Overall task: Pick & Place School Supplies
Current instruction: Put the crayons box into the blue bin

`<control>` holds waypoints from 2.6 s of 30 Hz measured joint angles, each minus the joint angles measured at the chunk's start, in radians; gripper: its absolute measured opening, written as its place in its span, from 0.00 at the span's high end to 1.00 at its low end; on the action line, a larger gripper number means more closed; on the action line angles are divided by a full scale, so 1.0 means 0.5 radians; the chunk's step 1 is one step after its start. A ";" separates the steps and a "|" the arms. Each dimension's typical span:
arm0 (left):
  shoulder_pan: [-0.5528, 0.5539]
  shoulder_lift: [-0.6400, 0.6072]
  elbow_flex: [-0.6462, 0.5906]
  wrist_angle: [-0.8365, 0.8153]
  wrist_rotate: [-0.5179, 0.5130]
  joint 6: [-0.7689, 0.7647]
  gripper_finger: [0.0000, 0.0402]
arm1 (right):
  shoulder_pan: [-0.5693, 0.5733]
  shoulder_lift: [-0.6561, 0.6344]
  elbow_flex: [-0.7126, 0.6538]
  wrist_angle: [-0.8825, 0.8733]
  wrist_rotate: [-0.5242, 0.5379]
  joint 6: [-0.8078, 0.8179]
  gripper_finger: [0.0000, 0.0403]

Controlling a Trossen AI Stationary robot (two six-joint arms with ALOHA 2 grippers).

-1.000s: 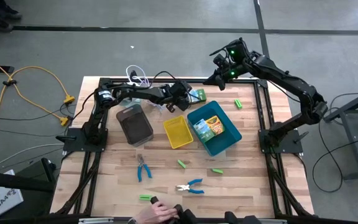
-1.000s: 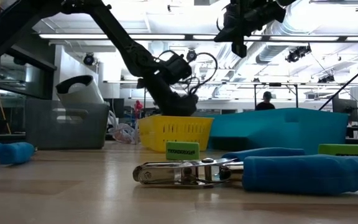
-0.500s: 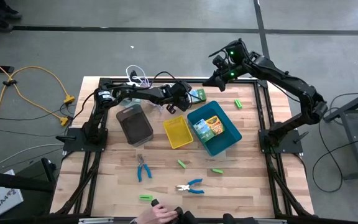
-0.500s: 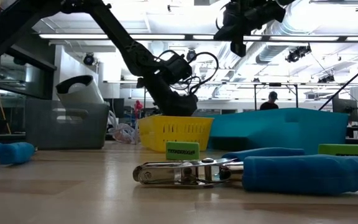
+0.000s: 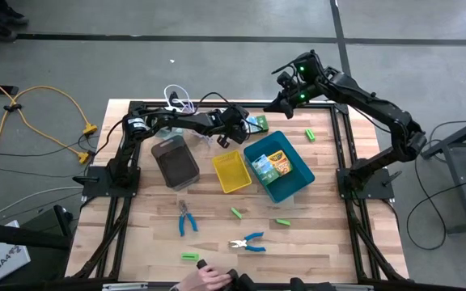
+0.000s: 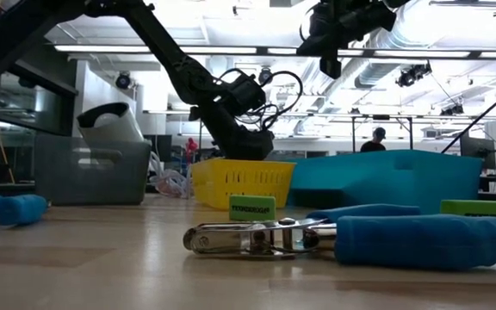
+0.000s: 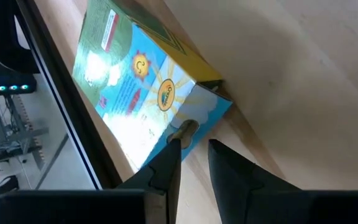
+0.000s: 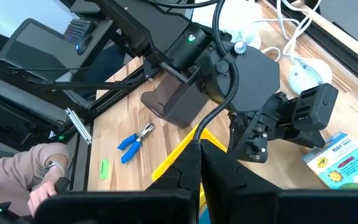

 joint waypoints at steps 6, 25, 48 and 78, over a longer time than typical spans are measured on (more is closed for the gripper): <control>0.000 0.000 0.000 0.000 0.068 0.084 0.81 | 0.000 0.000 0.000 0.000 0.000 0.001 1.00; 0.060 0.000 0.001 -0.037 0.221 0.279 0.81 | 0.000 0.000 0.000 0.001 -0.002 0.001 1.00; 0.065 0.000 0.002 -0.015 0.341 0.369 0.81 | 0.000 0.000 0.000 0.002 -0.002 0.001 1.00; 0.131 0.015 0.002 0.045 0.551 0.438 0.81 | 0.000 0.000 0.001 0.082 -0.055 0.006 1.00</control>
